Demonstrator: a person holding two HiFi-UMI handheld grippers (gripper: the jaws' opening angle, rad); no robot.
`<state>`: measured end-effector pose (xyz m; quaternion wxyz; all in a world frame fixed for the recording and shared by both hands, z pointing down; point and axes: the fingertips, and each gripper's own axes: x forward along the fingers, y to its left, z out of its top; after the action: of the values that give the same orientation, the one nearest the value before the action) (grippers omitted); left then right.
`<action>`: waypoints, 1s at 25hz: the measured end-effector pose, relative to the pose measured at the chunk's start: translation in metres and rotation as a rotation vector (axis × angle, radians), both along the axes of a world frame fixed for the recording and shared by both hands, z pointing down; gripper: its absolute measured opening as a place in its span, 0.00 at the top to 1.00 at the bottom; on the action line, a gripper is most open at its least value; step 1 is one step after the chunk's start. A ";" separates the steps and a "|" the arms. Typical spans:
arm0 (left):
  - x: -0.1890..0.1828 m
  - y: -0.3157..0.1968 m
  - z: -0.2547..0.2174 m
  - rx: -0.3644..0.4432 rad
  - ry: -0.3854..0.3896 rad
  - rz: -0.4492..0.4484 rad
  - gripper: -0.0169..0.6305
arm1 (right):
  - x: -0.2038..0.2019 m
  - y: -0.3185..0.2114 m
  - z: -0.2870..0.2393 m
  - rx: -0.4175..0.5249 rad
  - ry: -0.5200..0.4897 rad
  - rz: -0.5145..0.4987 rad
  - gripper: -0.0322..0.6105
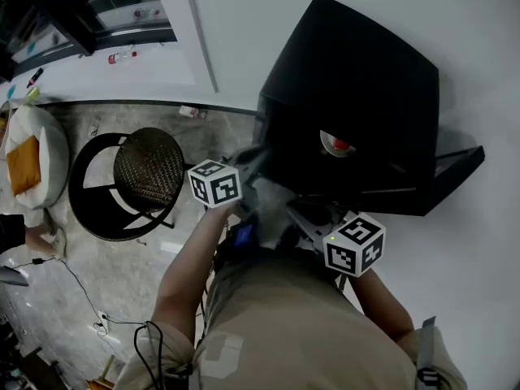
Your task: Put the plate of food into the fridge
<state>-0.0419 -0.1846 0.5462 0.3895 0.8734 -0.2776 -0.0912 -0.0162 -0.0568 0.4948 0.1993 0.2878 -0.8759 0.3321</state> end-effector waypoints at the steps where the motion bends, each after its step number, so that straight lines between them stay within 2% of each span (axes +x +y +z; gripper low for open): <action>1: -0.002 0.001 0.000 0.014 -0.011 0.013 0.96 | -0.004 -0.002 0.000 0.005 0.001 0.001 0.91; 4: -0.007 0.005 -0.004 0.080 -0.065 0.060 0.96 | -0.014 -0.008 -0.002 0.025 -0.004 0.009 0.91; 9: -0.010 0.023 -0.018 0.240 -0.183 0.168 0.96 | -0.026 -0.011 -0.009 0.063 -0.022 0.036 0.91; 14: -0.007 0.042 -0.036 0.368 -0.253 0.267 0.96 | -0.031 -0.010 -0.014 0.090 -0.032 0.065 0.91; 20: -0.003 0.054 -0.048 0.450 -0.310 0.311 0.96 | -0.024 -0.011 -0.020 0.126 -0.052 0.103 0.91; 25: 0.005 0.066 -0.060 0.488 -0.319 0.299 0.96 | -0.006 -0.006 -0.022 0.144 -0.082 0.111 0.91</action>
<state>-0.0368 -0.1188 0.4859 0.1292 0.9754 -0.1738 0.0413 -0.0222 -0.0630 0.4732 0.1235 0.3357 -0.8875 0.2905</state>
